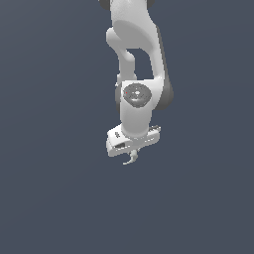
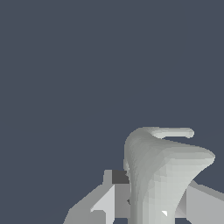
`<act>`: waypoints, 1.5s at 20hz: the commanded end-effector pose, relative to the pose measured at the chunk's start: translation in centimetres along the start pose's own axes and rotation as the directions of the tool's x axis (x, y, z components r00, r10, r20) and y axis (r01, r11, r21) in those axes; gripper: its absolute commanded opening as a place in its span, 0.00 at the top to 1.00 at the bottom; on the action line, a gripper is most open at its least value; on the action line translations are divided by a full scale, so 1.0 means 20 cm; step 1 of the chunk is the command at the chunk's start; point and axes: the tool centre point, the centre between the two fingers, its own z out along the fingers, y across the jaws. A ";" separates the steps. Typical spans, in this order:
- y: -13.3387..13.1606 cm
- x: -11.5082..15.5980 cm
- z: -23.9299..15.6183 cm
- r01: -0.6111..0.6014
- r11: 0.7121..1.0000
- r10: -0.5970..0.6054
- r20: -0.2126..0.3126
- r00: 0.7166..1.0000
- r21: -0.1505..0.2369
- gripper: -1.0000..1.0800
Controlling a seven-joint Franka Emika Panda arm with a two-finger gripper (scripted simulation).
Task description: Pick up the object and move it to a goal position.
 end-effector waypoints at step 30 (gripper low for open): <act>-0.16 0.53 -0.39 -0.001 1.000 0.001 0.001 1.000 0.000 1.00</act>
